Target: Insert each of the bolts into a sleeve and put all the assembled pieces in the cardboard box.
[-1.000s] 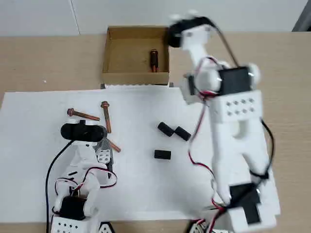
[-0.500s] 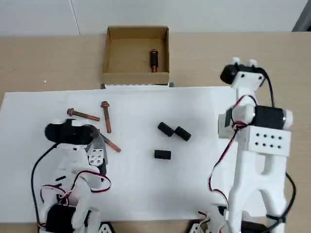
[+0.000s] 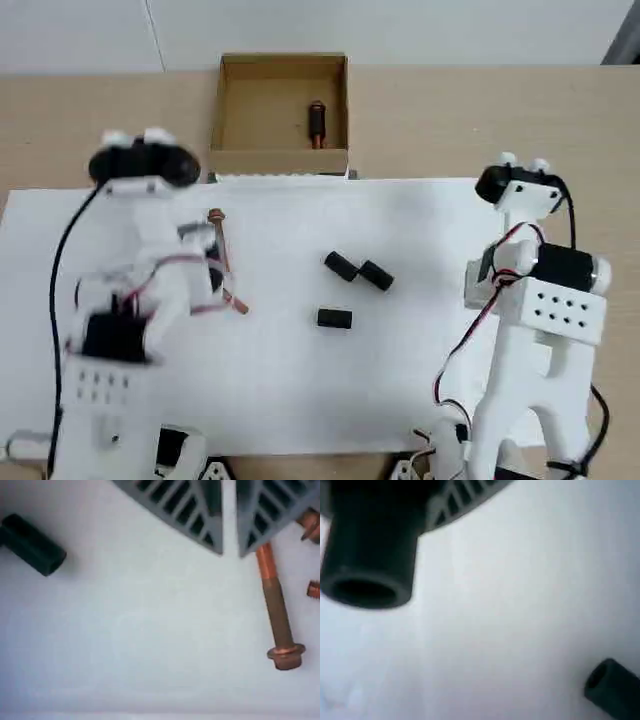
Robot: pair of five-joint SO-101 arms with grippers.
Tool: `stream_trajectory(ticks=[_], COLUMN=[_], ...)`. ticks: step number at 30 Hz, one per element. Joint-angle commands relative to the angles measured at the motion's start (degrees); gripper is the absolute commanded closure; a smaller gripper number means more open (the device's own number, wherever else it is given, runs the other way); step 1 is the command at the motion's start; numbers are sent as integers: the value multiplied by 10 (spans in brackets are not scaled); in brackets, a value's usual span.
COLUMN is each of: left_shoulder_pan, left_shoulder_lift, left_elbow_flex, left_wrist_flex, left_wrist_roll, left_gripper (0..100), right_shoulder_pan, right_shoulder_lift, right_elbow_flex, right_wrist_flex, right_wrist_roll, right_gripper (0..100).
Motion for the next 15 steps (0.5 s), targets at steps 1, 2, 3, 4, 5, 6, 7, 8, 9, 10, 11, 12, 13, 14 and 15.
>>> stream_trajectory(ticks=[1, 2, 3, 4, 5, 6, 7, 8, 9, 10, 11, 12, 13, 14, 15], left_shoulder_pan=[-3, -4, -4, -4, -4, -4, -4, -5, -5, -5, -5, -5, -5, -5, -5], left_shoulder_lift=[90, 112, 134, 156, 178, 200, 224, 246, 270, 291, 312, 334, 357, 380, 403], left_elbow_flex=[-77, -88, -99, -109, -120, -131, -145, -156, -169, -182, -198, -215, -233, -253, -273], left_wrist_flex=[3, 3, 3, 3, 3, 3, 4, 4, 4, 9, 18, 33, 48, 65, 84], left_wrist_roll=[4, 4, 4, 4, 4, 4, 4, 4, 4, 4, 4, 4, 3, 3, 1], left_gripper=[994, 994, 994, 994, 994, 994, 994, 994, 994, 994, 994, 994, 994, 994, 994], right_shoulder_pan=[23, 27, 29, 31, 33, 34, 34, 34, 34, 34, 34, 34, 34, 34, 34], right_shoulder_lift=[-17, -16, -15, -15, -15, -15, -15, -15, -15, -15, -15, -14, -14, -14, -14], right_elbow_flex=[-4, -4, -4, -4, -4, -4, -4, -4, -4, -4, -4, -4, -3, -2, 1], right_wrist_flex=[-10, -10, -10, -10, -10, -10, -10, -10, -10, -10, -11, -14, -16, -18, -19], right_wrist_roll=[7, 7, 7, 7, 7, 7, 7, 7, 6, 5, 5, 4, 4, 4, 4], right_gripper=[995, 995, 995, 995, 995, 995, 995, 995, 995, 995, 995, 995, 995, 995, 995])
